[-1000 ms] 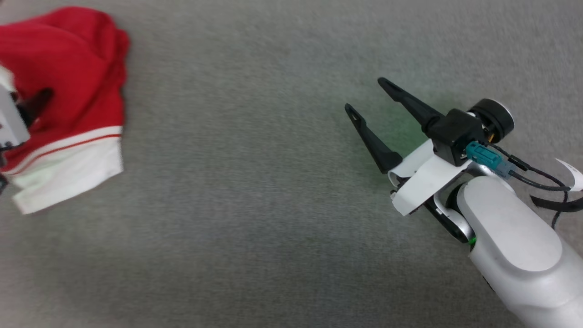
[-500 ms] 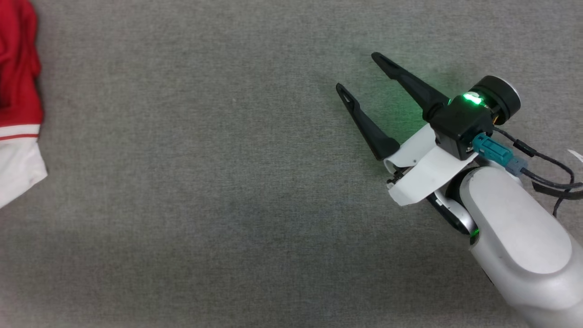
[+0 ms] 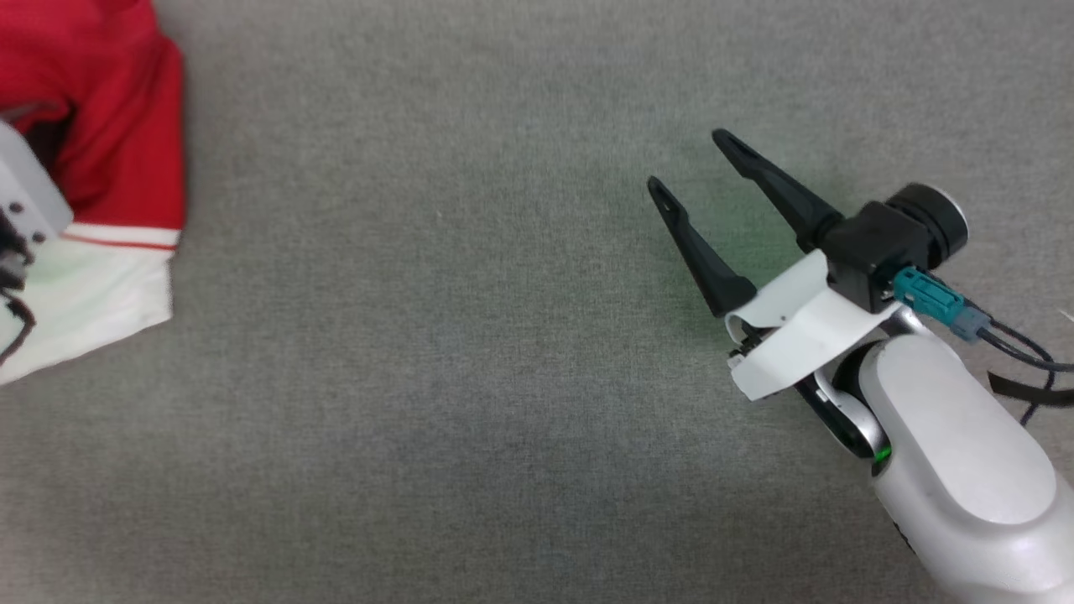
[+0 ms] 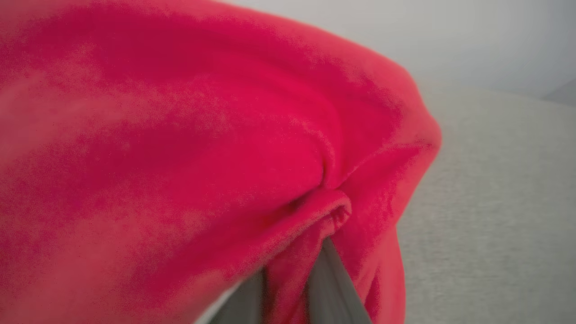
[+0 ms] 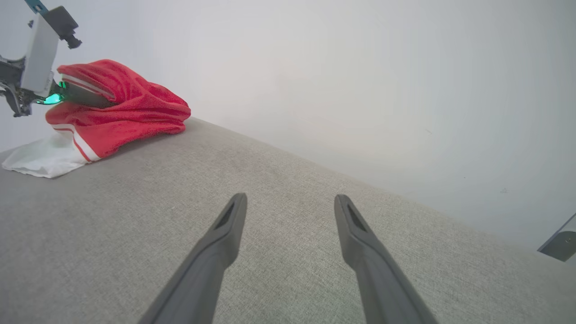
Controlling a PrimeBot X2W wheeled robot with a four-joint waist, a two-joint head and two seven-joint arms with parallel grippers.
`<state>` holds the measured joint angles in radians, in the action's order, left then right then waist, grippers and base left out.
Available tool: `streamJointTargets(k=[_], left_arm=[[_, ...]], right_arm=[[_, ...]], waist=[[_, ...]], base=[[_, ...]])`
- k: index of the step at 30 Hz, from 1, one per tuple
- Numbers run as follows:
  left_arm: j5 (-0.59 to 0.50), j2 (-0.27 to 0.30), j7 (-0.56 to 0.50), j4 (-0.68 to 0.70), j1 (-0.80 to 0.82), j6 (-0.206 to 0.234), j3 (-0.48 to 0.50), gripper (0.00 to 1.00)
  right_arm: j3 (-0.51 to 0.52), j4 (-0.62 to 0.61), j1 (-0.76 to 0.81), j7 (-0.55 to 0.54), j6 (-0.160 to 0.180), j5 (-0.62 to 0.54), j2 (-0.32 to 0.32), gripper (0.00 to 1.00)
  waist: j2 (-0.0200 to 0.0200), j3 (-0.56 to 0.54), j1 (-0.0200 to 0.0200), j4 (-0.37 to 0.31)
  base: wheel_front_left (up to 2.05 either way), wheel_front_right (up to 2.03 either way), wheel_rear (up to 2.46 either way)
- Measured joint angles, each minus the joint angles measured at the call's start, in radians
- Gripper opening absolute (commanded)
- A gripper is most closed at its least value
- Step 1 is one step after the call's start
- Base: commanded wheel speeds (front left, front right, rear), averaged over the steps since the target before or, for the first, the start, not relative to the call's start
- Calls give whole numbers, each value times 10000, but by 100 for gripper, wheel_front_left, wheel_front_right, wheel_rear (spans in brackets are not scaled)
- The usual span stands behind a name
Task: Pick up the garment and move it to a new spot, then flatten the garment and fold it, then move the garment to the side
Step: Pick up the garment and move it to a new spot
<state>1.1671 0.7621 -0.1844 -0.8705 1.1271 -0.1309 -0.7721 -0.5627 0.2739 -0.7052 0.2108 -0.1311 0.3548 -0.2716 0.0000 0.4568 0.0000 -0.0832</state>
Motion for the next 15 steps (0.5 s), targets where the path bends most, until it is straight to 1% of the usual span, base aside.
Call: streamJointTargets(k=[3,4,5,10,13,15], left_arm=[[96,25,94,577,195,0,-336,0],[96,25,94,577,195,0,-336,0],[213,-19,107,1085,326,0,-581,0],[199,-125,77,2543,848,0,-1484,0],[244,-336,-136,3294,1181,0,-2069,0],[238,-481,-397,3962,1428,0,-2694,0]], right_arm=[[263,155,265,123,0,117,56,100],[263,155,265,123,0,117,56,100],[502,245,473,205,0,174,94,100],[1087,395,1071,387,0,382,280,100],[1480,418,1380,449,2,477,347,100],[1724,410,1551,462,2,483,431,100]], waist=[[0,-354,0,34],[0,-354,0,34],[0,-590,0,44],[0,-1119,0,-18],[0,-1334,0,-176],[0,-1424,0,-343]], base=[[0,0,0],[0,0,0],[0,0,0],[0,0,0],[0,0,0],[0,0,0]])
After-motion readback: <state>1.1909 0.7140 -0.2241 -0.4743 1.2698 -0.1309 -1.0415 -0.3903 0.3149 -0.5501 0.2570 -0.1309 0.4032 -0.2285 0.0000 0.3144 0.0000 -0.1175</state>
